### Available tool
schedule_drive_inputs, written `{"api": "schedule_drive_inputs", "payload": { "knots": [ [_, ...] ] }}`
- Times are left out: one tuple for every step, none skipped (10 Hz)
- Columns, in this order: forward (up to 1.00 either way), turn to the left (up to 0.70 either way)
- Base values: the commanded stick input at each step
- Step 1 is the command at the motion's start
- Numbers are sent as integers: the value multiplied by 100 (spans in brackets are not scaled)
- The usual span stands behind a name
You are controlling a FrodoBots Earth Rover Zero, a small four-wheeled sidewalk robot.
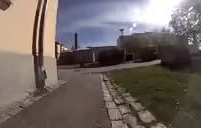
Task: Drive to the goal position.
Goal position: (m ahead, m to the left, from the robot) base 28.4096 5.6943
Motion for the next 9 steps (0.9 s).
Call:
{"api": "schedule_drive_inputs", "payload": {
  "knots": [
    [70,27],
    [70,30],
    [70,11],
    [70,7],
    [70,3],
    [70,2],
    [70,21],
    [70,34],
    [70,28]
  ]
}}
